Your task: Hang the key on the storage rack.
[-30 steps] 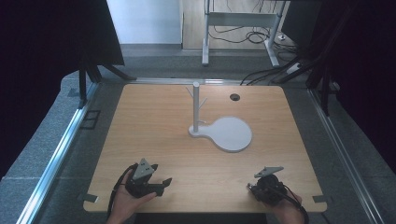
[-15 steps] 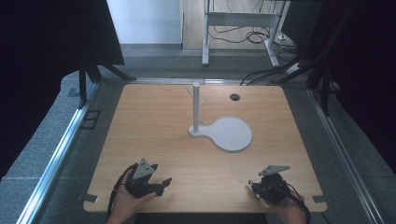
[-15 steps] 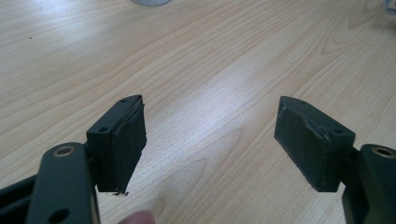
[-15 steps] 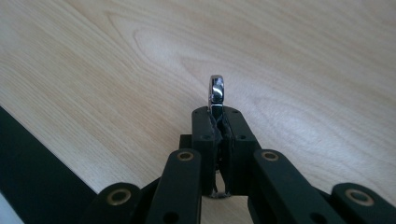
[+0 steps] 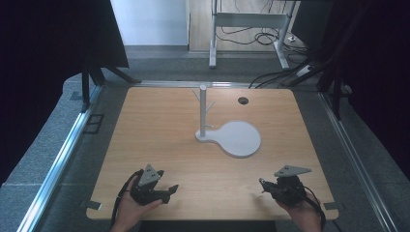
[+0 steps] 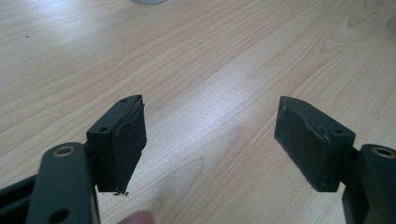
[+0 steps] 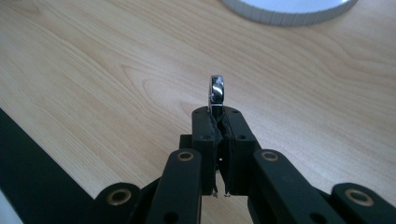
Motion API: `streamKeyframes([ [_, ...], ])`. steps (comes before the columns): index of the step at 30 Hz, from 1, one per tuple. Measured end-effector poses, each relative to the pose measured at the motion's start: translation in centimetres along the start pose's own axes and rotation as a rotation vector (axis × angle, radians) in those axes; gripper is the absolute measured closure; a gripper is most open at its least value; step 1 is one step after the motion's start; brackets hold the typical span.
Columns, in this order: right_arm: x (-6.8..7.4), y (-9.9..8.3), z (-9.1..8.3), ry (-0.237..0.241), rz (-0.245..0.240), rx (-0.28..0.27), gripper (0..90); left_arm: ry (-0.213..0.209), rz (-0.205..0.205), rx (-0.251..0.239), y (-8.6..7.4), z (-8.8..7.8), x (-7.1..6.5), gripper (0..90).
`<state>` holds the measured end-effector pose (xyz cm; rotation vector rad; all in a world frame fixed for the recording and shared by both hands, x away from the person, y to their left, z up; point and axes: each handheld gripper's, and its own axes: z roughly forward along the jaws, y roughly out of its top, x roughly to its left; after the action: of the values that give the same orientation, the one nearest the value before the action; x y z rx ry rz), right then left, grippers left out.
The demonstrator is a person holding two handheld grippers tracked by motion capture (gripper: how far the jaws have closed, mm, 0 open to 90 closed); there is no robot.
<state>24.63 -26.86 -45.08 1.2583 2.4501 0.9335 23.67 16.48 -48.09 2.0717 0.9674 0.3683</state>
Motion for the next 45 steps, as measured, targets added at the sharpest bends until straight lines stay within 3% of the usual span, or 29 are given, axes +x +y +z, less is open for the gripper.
streamKeyframes([
  [15,-0.7,2.2,-0.1,0.004,-0.014,-0.044,85.0,0.013,-0.010,-0.004,0.1,-0.7,0.5,25.6],
  [21,-1.1,4.5,0.9,0.016,-0.021,-0.066,85.1,0.021,-0.019,-0.011,0.1,-1.2,0.8,25.6],
  [29,-2.3,7.7,2.8,0.015,-0.024,-0.027,85.0,0.017,-0.033,-0.010,0.0,-1.2,1.1,25.6],
  [34,-3.2,10.1,3.8,-0.018,-0.022,-0.001,85.1,0.021,-0.035,-0.016,0.0,-1.5,1.4,25.6],
  [45,-3.4,14.6,5.0,-0.081,-0.053,-0.010,85.1,0.021,-0.039,-0.026,-0.1,-1.8,1.7,25.6],
])
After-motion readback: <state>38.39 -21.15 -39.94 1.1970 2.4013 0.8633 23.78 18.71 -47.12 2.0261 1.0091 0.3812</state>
